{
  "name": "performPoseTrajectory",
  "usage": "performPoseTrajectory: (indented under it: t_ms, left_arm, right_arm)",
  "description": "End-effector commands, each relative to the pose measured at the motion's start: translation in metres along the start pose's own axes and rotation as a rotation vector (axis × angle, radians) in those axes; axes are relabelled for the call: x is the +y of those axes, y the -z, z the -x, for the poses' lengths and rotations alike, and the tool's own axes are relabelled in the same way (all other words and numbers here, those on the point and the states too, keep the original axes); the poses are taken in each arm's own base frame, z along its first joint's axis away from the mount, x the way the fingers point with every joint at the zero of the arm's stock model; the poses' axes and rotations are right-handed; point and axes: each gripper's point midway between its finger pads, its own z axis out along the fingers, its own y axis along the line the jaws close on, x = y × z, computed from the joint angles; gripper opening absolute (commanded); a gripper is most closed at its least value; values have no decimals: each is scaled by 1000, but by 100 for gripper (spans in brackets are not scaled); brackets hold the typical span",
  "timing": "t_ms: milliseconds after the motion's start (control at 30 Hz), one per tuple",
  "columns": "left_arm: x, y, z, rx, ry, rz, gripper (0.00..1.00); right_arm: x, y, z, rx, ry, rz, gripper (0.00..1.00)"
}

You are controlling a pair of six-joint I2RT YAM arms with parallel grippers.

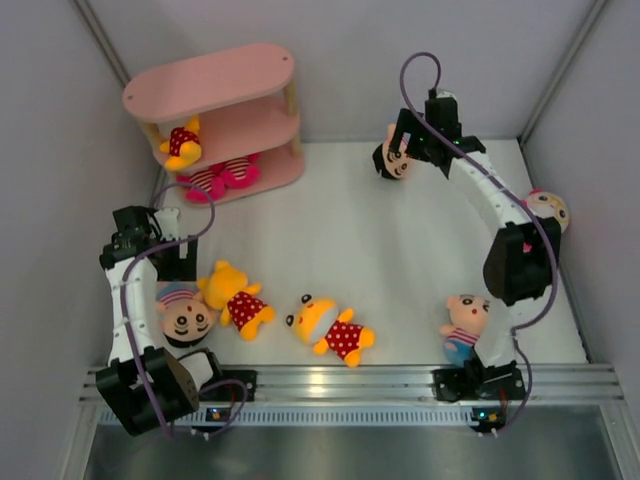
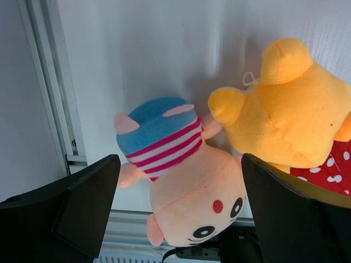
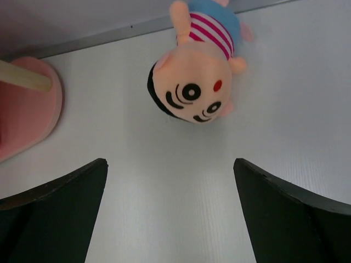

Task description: Place and organize the stuffed toys onto the shelf

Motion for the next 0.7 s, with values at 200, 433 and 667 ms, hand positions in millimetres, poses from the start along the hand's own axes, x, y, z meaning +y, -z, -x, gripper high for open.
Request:
performPoseTrajectory:
  t_ms: [200,433,667]
  left_arm:
    - [8,3,28,-55,15,9,98]
    - [6,-1,35,-54,11,-17,98]
    - [5,4,43,-81,36,-25,98]
  right_arm:
    - [7,-137,8,-16,54,-18,99]
    - [-24,-179,-18,-10,79,-145,97]
    - [-40,-193,-40,34,107,-192,14]
